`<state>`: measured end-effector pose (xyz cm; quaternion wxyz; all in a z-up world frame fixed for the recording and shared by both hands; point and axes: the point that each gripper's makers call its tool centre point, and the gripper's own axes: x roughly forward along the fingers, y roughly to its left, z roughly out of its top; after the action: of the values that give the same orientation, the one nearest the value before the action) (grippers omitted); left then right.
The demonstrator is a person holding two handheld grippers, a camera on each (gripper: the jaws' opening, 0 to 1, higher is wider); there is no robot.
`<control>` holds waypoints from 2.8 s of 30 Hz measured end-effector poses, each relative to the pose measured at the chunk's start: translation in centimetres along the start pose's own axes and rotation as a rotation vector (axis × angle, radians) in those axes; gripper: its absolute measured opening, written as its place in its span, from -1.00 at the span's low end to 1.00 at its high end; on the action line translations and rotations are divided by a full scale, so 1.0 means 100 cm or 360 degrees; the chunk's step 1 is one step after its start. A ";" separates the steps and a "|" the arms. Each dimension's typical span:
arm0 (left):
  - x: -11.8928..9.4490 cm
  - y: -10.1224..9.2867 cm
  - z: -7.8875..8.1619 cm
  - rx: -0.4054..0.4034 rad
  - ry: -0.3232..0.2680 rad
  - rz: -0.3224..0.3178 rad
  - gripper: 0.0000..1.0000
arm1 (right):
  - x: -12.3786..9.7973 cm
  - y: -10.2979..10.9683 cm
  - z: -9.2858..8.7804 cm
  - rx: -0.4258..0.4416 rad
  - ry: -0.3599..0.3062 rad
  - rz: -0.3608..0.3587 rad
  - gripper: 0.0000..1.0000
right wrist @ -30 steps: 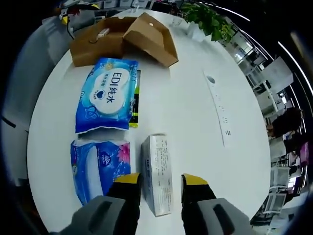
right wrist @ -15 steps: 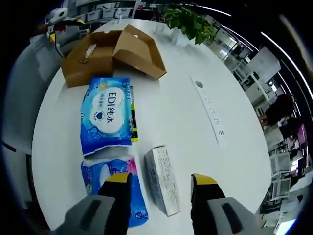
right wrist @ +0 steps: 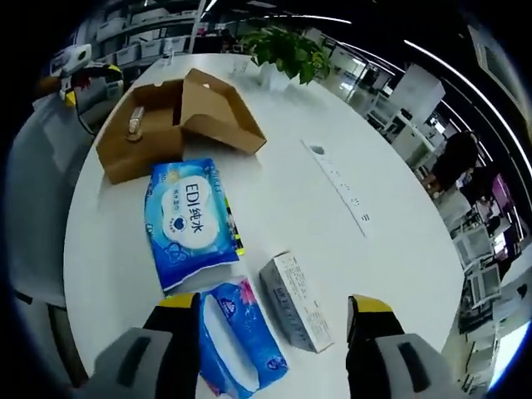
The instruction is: Operate the shoe box by opening the lid, removing the specified soft item, and placing it in the target area until the item is outside and the box remains undamaged.
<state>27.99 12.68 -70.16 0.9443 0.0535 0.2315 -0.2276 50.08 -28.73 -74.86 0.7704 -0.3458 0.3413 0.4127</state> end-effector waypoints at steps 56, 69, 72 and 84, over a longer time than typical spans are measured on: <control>0.023 0.054 0.042 0.0104 0.0126 -0.0147 0.79 | -0.068 0.116 0.049 0.0607 -0.0454 -0.0241 0.99; 0.040 0.059 0.032 0.0226 0.0302 -0.0263 0.70 | -0.078 0.140 0.058 0.0663 -0.0512 -0.0247 0.99; 0.044 0.061 0.028 0.0274 0.0364 -0.0310 0.69 | -0.081 0.146 0.060 0.0678 -0.0525 -0.0252 0.99; 0.066 0.067 0.015 0.0433 0.0573 -0.0424 0.62 | -0.088 0.179 0.068 0.0669 -0.0566 -0.0238 0.99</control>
<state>36.84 15.67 -71.89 0.8338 0.1887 0.3680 -0.3657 32.36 -19.19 -68.65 0.9013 -0.1249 0.2525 0.3292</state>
